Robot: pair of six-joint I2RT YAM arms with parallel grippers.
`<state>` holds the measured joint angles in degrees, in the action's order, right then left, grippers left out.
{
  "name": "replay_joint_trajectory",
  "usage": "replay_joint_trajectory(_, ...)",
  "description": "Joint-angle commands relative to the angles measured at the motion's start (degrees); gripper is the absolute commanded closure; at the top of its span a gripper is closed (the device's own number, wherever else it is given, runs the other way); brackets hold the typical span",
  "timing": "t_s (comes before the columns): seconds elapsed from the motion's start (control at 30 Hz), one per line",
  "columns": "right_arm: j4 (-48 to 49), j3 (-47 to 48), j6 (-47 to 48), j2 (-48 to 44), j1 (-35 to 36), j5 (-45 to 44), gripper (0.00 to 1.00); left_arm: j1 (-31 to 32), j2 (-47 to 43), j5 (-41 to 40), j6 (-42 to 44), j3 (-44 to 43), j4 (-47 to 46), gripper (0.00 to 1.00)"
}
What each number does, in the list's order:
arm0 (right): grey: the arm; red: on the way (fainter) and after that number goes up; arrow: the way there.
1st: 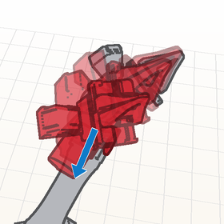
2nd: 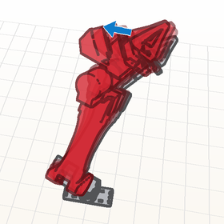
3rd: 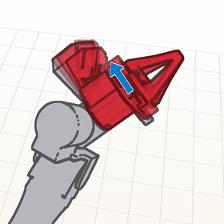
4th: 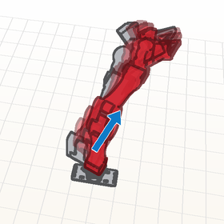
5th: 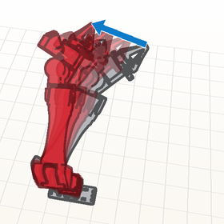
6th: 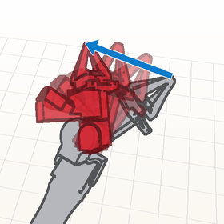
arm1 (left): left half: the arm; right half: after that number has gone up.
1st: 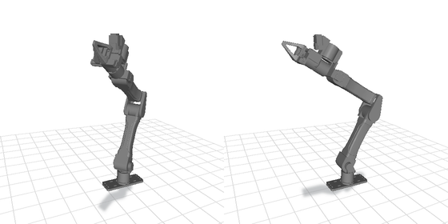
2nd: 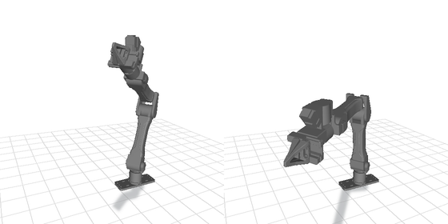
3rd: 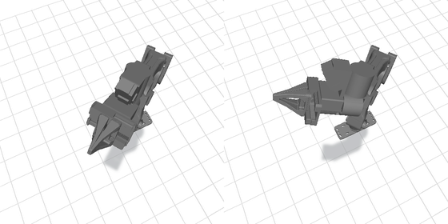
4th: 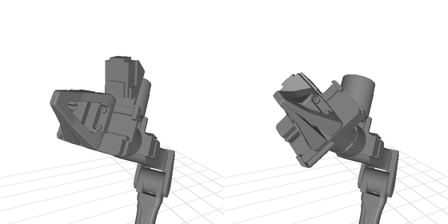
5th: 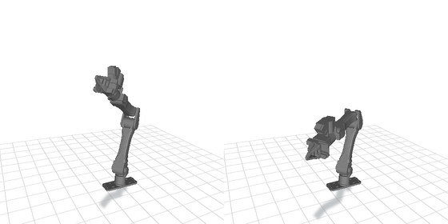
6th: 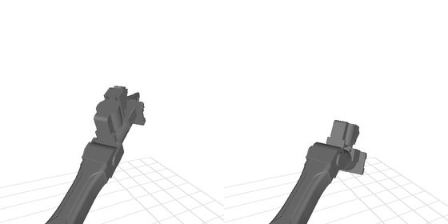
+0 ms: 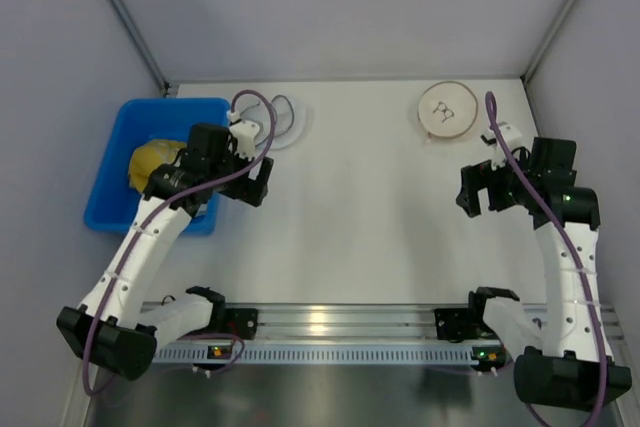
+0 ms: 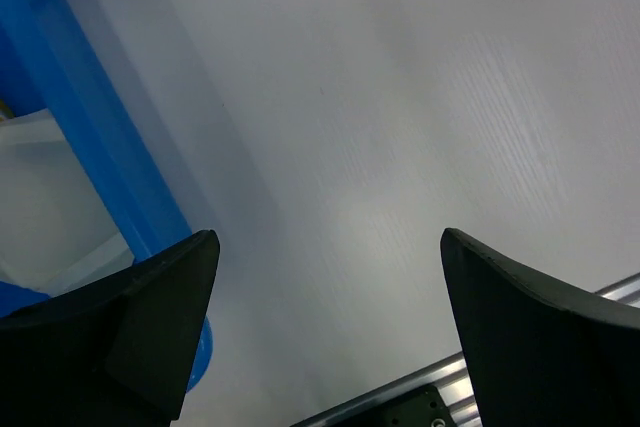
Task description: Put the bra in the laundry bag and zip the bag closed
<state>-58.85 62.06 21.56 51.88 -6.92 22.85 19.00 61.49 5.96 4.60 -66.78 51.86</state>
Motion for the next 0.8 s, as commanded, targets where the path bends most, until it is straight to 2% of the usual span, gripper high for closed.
replay_joint_trajectory(0.0,6.4,-0.7,-2.3,-0.8,0.2,1.2,0.01,-0.3,1.5,-9.6,1.1,-1.0,-5.4,0.02)
replay_joint_trajectory(0.17,9.7,-2.2,-4.5,2.2,0.2,2.6,0.01,-0.2,10.6,-9.6,5.9,-8.2,-8.5,0.02)
replay_joint_trajectory(0.33,13.1,-4.1,-7.5,6.0,0.2,5.8,0.0,-0.3,29.2,-11.9,5.4,-24.4,-9.8,0.03)
replay_joint_trajectory(0.5,16.1,-5.6,-8.6,8.6,0.2,5.5,0.01,-0.2,46.1,-16.1,4.7,-39.7,-10.2,0.17)
replay_joint_trajectory(0.6,15.7,-5.2,-7.5,10.2,0.2,4.7,0.01,-0.4,54.3,-20.5,5.3,-46.3,-10.1,0.22)
replay_joint_trajectory(0.77,15.4,-5.5,-6.4,10.8,0.2,4.2,0.0,-0.8,64.5,-24.7,6.3,-52.2,-10.3,0.35)
